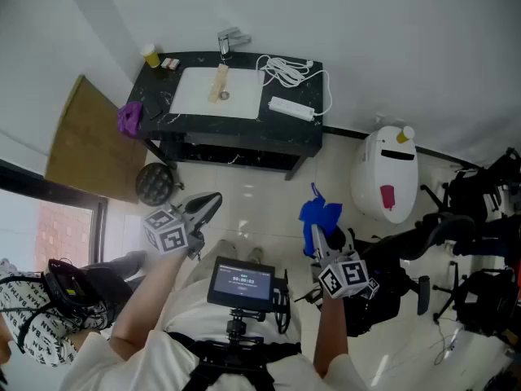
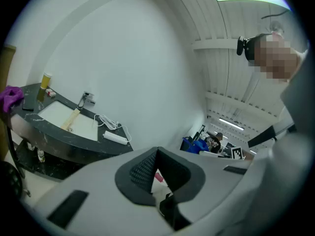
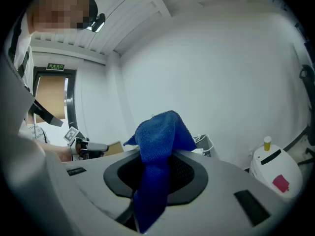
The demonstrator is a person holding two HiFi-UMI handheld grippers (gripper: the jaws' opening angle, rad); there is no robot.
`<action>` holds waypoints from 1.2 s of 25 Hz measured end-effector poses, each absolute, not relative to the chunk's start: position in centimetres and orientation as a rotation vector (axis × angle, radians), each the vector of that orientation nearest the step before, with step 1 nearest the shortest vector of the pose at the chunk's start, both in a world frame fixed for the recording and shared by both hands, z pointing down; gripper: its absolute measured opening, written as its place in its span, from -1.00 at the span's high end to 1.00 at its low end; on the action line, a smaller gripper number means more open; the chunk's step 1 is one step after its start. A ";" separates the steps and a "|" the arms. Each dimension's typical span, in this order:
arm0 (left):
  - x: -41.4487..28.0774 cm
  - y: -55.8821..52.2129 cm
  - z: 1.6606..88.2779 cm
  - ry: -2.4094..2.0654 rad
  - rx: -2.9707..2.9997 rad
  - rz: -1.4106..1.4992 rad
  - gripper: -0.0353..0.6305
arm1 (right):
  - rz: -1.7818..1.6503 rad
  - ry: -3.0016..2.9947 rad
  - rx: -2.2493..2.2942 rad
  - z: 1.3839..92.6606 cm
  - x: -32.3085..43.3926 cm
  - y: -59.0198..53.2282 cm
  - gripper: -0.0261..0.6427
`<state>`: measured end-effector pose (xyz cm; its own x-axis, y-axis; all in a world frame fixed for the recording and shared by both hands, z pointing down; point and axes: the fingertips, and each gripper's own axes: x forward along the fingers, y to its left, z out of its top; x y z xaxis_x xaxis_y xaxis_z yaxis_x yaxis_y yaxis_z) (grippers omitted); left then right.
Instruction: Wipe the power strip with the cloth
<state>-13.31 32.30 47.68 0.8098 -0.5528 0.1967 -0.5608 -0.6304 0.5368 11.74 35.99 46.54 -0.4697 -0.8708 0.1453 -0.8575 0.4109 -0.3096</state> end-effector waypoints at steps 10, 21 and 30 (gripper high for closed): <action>-12.8 30.9 48.4 -0.856 2.436 0.038 0.88 | -0.549 2.613 -1.603 48.6 12.6 35.1 0.65; -15.1 17.8 48.7 -0.763 2.435 0.063 0.88 | -0.565 2.576 -1.687 48.4 9.1 22.4 0.64; -15.6 8.0 48.8 -0.695 2.457 0.093 0.88 | -0.554 2.525 -1.744 47.7 8.2 13.7 0.64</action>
<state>-15.65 8.04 48.78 0.8621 -0.4591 0.2144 -0.4992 -0.6974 0.5142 8.22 13.72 47.71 -0.3741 -0.9097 0.1802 -0.9016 0.3112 -0.3005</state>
